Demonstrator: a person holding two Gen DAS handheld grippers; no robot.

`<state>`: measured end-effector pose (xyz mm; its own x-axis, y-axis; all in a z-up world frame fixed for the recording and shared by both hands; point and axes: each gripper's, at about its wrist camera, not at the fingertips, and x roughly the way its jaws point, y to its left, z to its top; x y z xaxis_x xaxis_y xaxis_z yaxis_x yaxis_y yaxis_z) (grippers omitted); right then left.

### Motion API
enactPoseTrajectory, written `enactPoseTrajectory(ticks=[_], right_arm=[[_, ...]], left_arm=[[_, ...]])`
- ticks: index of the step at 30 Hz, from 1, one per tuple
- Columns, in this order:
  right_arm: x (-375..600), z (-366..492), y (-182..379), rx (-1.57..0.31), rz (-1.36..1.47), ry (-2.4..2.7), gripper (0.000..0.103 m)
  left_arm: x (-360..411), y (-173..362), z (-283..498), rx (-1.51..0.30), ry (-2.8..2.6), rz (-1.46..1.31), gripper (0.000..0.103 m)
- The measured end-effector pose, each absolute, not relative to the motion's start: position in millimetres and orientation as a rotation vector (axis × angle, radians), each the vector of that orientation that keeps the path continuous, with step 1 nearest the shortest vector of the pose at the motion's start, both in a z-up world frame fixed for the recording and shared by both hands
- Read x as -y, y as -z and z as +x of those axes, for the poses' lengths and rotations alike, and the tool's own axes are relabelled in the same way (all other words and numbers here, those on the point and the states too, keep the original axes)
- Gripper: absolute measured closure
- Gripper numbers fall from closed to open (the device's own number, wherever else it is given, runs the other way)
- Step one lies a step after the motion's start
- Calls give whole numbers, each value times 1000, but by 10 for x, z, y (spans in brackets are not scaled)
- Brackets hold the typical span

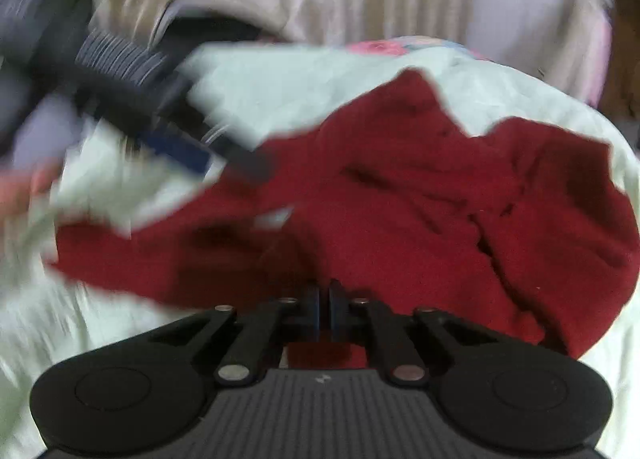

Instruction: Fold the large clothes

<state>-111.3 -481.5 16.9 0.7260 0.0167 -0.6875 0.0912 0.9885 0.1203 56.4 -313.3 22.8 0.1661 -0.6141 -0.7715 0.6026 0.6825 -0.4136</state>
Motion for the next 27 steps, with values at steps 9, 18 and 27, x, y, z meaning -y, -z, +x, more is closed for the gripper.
enactPoseTrajectory(ticks=[9, 18, 27], right_arm=[[5910, -2061, -737, -555, 376, 347, 98], [6215, -2444, -586, -529, 475, 318, 98], [6233, -2345, -566, -533, 487, 241, 98]], left_arm=[[3481, -213, 696, -1176, 827, -147, 9], [4384, 226, 565, -1389, 839, -307, 2], [4559, 525, 784, -1407, 791, -294, 37]])
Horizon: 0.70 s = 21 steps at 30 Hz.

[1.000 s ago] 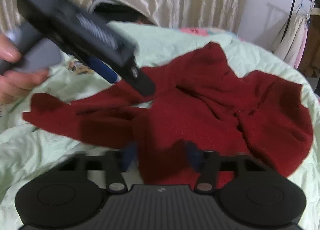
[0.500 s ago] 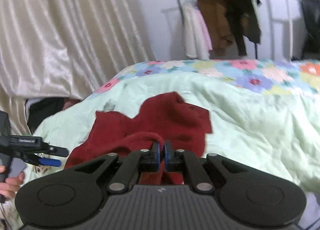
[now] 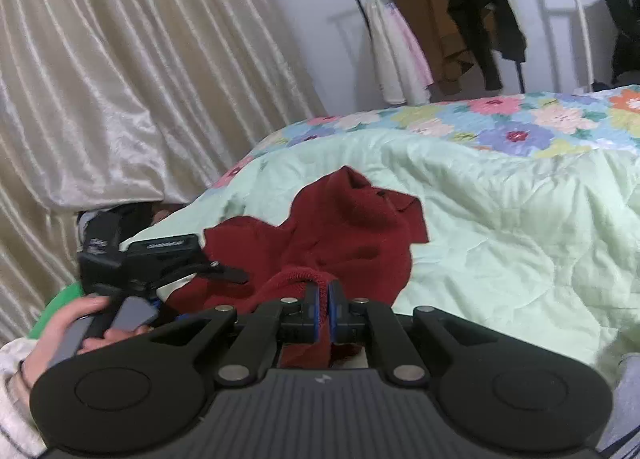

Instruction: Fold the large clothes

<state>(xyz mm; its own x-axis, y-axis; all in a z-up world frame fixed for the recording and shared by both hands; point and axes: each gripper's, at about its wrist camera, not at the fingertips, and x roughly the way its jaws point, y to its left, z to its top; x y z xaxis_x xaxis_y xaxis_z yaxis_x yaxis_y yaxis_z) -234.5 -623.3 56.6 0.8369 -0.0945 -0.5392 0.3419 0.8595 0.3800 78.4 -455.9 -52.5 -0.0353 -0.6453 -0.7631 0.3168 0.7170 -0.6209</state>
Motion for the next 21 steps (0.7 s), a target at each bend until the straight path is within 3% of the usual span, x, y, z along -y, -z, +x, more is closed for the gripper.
enactPoseTrajectory(ticks=[1, 2, 3, 9, 15, 17, 18, 20, 21], right_arm=[[6228, -2348, -562, -533, 488, 236, 98], [6228, -2351, -553, -534, 490, 232, 98], [6224, -2355, -545, -535, 492, 231, 98], [6208, -2349, -463, -559, 497, 232, 98], [6146, -2336, -376, -595, 471, 249, 97], [6143, -2335, -358, -603, 472, 243, 97], [6140, -2335, -346, -606, 471, 239, 95], [6110, -2322, -311, -622, 461, 237, 91], [6093, -2314, -293, -630, 455, 236, 84]], left_arm=[[4591, 524, 806, -1403, 779, -277, 60], [4627, 526, 824, -1402, 776, -257, 70], [4680, 542, 833, -1398, 770, -223, 88], [4787, 582, 762, -1362, 730, -141, 90], [4929, 598, 804, -1392, 737, -134, 72], [4964, 588, 805, -1386, 737, -118, 76], [4974, 578, 795, -1370, 733, -101, 91], [4969, 561, 786, -1338, 726, -82, 91], [4961, 550, 782, -1323, 723, -78, 92]])
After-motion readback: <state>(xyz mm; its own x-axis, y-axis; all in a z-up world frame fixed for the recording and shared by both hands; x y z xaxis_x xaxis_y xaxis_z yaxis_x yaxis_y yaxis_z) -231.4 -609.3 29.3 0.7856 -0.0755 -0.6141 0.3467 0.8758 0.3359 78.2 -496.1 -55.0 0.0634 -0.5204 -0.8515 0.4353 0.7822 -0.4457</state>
